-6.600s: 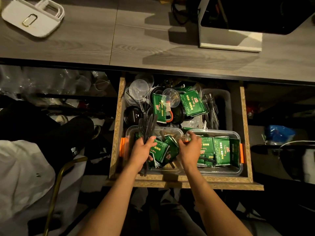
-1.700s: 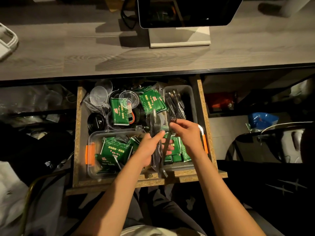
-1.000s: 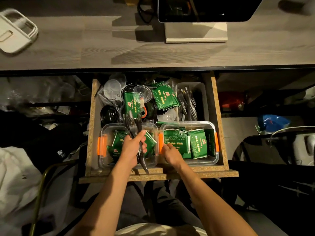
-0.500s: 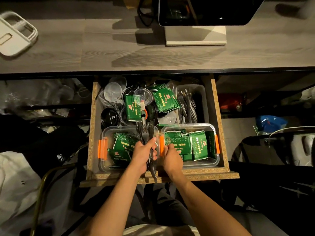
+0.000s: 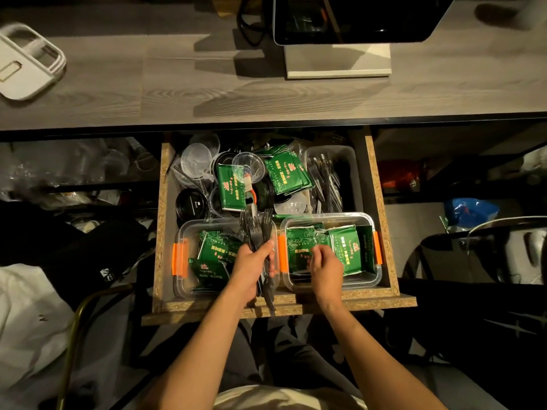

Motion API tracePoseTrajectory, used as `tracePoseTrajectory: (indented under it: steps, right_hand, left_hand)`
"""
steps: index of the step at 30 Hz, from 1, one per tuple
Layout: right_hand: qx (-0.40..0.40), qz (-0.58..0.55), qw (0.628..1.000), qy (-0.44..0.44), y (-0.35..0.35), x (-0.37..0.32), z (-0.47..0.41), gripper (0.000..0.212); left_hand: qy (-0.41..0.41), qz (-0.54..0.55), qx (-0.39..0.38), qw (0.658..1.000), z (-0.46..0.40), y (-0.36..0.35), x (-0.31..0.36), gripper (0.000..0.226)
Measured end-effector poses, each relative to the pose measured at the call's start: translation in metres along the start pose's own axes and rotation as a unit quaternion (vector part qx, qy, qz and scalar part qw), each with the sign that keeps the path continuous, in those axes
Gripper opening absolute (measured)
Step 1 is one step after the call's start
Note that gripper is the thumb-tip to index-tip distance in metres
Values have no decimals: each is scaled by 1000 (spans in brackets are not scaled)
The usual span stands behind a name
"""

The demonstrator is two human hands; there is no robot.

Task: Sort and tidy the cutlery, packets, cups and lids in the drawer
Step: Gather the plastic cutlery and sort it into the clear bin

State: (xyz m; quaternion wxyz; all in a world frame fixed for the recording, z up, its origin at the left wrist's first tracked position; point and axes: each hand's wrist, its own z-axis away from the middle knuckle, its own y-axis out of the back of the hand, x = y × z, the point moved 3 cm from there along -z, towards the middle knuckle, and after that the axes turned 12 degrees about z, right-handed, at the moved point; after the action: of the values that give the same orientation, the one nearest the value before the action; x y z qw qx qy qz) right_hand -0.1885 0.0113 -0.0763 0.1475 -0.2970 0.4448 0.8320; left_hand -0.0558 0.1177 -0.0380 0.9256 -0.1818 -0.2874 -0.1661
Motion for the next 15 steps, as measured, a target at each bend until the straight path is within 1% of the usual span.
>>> tracePoseTrajectory:
  steps: [2,4,6,8,10,12,13,15]
  right_hand:
    - [46,-35,998,19,16,-8,-2,22]
    - [81,-104,991,14,35,-19,-7,23]
    - [79,-210,975,4,53,-33,-14,24]
    - [57,-322,945,-12,65,-48,-21,22]
    - [53,-385,921,-29,69,-60,-25,20]
    - [58,-400,913,-53,65,-66,-23,20]
    - [61,-393,915,-64,62,-68,-20,20]
    - [56,-375,922,-74,57,-67,-15,20]
  left_hand:
    - [2,-9,3,1000,-2,-2,-2,25]
    - [7,-12,3,1000,-4,-5,-3,21]
    - [15,7,0,1000,-4,-11,-4,18]
    - [24,24,5,999,-3,-19,-4,17]
    - [26,42,4,999,1,-33,-1,14]
    - [21,75,13,997,2,-47,1,10]
    - [19,92,24,995,3,-53,2,13]
    - [10,112,39,993,1,-65,6,33]
